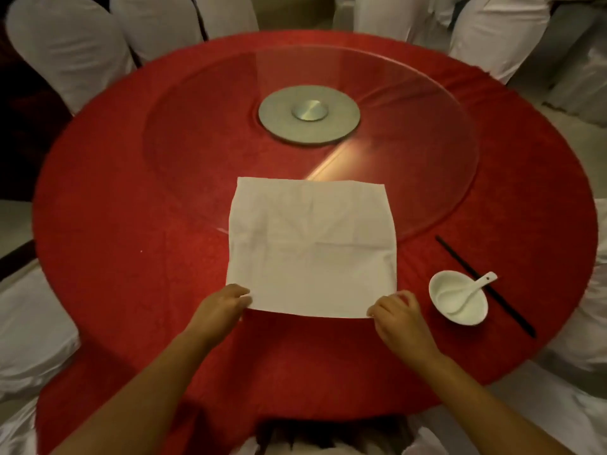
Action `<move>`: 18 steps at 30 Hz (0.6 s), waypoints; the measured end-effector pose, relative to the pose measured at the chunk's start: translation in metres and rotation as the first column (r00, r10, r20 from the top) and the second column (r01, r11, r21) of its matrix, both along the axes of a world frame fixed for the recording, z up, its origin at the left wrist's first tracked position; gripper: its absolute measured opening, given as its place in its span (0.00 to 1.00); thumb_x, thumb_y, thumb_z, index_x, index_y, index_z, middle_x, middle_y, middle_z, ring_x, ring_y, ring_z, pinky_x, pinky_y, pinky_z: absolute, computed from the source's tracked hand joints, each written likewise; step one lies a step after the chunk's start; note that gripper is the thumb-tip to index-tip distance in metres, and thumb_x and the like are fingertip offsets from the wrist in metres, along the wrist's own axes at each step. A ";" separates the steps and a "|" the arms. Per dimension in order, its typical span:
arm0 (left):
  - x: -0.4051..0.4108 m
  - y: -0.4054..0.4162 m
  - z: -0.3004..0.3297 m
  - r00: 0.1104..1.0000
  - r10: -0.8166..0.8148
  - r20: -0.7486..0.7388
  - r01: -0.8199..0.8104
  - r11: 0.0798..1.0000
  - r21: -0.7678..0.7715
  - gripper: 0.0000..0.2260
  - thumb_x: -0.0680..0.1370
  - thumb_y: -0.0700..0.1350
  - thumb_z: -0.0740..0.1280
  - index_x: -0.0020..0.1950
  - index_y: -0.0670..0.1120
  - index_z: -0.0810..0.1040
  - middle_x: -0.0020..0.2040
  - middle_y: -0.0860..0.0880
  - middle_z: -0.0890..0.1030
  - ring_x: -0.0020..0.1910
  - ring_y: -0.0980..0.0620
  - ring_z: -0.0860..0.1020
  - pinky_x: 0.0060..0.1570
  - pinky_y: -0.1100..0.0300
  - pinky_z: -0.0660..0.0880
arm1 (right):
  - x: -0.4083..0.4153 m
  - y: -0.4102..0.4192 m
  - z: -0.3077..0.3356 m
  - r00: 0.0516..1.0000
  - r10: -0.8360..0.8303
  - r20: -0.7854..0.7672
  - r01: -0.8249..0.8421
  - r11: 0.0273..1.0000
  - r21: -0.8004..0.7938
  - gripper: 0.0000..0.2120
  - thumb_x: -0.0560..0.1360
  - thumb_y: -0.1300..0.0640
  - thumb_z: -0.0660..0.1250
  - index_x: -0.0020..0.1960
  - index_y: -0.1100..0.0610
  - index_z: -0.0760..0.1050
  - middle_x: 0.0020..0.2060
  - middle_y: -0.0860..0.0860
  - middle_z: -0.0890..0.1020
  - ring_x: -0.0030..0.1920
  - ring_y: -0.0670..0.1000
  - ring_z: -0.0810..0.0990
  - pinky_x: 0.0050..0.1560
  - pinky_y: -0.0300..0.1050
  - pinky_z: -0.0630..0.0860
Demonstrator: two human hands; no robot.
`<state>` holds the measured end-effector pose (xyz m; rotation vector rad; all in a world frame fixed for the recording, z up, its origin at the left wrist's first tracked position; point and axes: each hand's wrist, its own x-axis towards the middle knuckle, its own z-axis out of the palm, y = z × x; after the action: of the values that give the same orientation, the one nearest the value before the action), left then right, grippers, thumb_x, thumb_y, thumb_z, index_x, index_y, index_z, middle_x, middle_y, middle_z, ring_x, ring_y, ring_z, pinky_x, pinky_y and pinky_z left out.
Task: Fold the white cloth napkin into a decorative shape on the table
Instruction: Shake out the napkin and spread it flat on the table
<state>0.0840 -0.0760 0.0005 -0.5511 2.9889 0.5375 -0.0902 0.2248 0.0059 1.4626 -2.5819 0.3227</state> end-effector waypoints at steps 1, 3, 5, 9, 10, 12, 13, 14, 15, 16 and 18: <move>0.010 0.004 -0.006 0.999 0.052 -0.009 -0.052 0.999 0.008 0.11 0.75 0.48 0.65 0.56 0.47 0.80 0.53 0.54 0.78 0.53 0.51 0.78 0.44 0.65 0.72 | 0.008 0.004 -0.008 1.000 -0.006 0.027 0.005 1.000 0.019 0.13 0.57 0.69 0.76 0.36 0.55 0.80 0.33 0.49 0.81 0.35 0.50 0.80 0.52 0.47 0.66; 0.026 0.008 -0.008 0.998 -0.040 -0.051 0.041 0.999 0.019 0.10 0.65 0.37 0.76 0.45 0.44 0.83 0.43 0.50 0.82 0.41 0.51 0.81 0.35 0.64 0.77 | 0.021 0.012 -0.020 0.997 -0.014 0.070 0.011 0.999 0.038 0.14 0.56 0.69 0.77 0.36 0.55 0.79 0.33 0.48 0.81 0.35 0.50 0.80 0.51 0.48 0.70; 0.042 0.009 -0.012 0.979 -0.169 -0.114 0.161 0.984 -0.076 0.17 0.55 0.30 0.79 0.41 0.41 0.84 0.38 0.45 0.84 0.35 0.48 0.83 0.28 0.59 0.79 | 0.028 0.023 -0.029 0.993 -0.025 0.111 0.020 0.998 0.052 0.14 0.57 0.70 0.76 0.36 0.56 0.79 0.33 0.49 0.81 0.35 0.52 0.81 0.51 0.47 0.67; 0.068 0.017 -0.017 0.981 -0.175 -0.078 0.169 0.982 -0.083 0.22 0.53 0.26 0.79 0.45 0.36 0.84 0.45 0.38 0.85 0.40 0.41 0.84 0.33 0.46 0.80 | 0.040 0.041 -0.042 0.986 -0.074 0.146 0.069 0.997 0.040 0.10 0.62 0.71 0.72 0.37 0.57 0.79 0.34 0.51 0.81 0.36 0.54 0.81 0.50 0.47 0.63; 0.072 0.020 -0.017 0.980 -0.179 -0.081 0.172 0.981 -0.085 0.23 0.53 0.26 0.78 0.46 0.36 0.84 0.46 0.38 0.84 0.41 0.40 0.84 0.34 0.44 0.80 | 0.044 0.045 -0.044 0.983 -0.092 0.158 0.088 0.996 0.031 0.09 0.63 0.70 0.70 0.38 0.57 0.79 0.34 0.51 0.81 0.36 0.55 0.81 0.50 0.47 0.64; 0.081 0.024 -0.021 0.983 -0.168 -0.076 0.166 0.986 -0.028 0.24 0.54 0.24 0.77 0.48 0.36 0.83 0.48 0.37 0.84 0.44 0.39 0.83 0.39 0.44 0.80 | 0.052 0.051 -0.048 0.974 -0.128 0.187 0.127 0.992 0.017 0.07 0.65 0.68 0.68 0.39 0.57 0.79 0.35 0.51 0.81 0.37 0.55 0.81 0.50 0.49 0.66; 0.086 0.025 -0.024 0.985 -0.154 -0.072 0.154 0.988 -0.007 0.24 0.55 0.23 0.76 0.49 0.36 0.83 0.50 0.37 0.83 0.46 0.39 0.83 0.46 0.48 0.79 | 0.056 0.055 -0.050 0.972 -0.139 0.191 0.140 0.990 0.012 0.07 0.66 0.67 0.66 0.39 0.57 0.79 0.35 0.51 0.81 0.38 0.55 0.81 0.50 0.49 0.66; 0.092 0.025 -0.028 0.988 -0.136 -0.070 0.136 0.991 0.002 0.23 0.57 0.23 0.75 0.50 0.36 0.82 0.51 0.37 0.83 0.47 0.38 0.83 0.55 0.59 0.76 | 0.060 0.059 -0.051 0.971 -0.147 0.189 0.149 0.989 0.007 0.07 0.68 0.65 0.64 0.39 0.58 0.80 0.35 0.51 0.81 0.38 0.55 0.81 0.50 0.49 0.65; 0.099 0.024 -0.031 0.990 -0.120 -0.074 0.121 0.993 0.000 0.22 0.58 0.23 0.75 0.50 0.35 0.82 0.51 0.36 0.83 0.48 0.38 0.82 0.62 0.68 0.67 | 0.064 0.061 -0.052 0.971 -0.154 0.186 0.156 0.988 0.003 0.08 0.68 0.64 0.62 0.40 0.58 0.80 0.35 0.51 0.81 0.38 0.55 0.81 0.50 0.48 0.64; 0.105 0.024 -0.032 0.989 -0.116 -0.087 0.116 0.993 -0.011 0.21 0.59 0.24 0.75 0.50 0.35 0.82 0.51 0.36 0.83 0.47 0.38 0.83 0.66 0.73 0.57 | 0.069 0.064 -0.052 0.970 -0.160 0.184 0.163 0.987 -0.003 0.08 0.68 0.64 0.62 0.40 0.58 0.80 0.35 0.52 0.81 0.38 0.55 0.81 0.50 0.48 0.64; 0.114 0.023 -0.034 0.982 -0.134 -0.132 0.130 0.991 -0.035 0.17 0.61 0.27 0.73 0.49 0.36 0.83 0.49 0.37 0.83 0.45 0.40 0.83 0.66 0.75 0.53 | 0.077 0.068 -0.050 0.965 -0.177 0.193 0.183 0.983 -0.014 0.07 0.66 0.66 0.64 0.40 0.59 0.80 0.35 0.52 0.81 0.38 0.56 0.81 0.50 0.48 0.64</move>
<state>0.1984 -0.0531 -0.0335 -0.3265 3.1345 0.5463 -0.0128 0.2926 -0.0441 1.2293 -2.8207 0.4991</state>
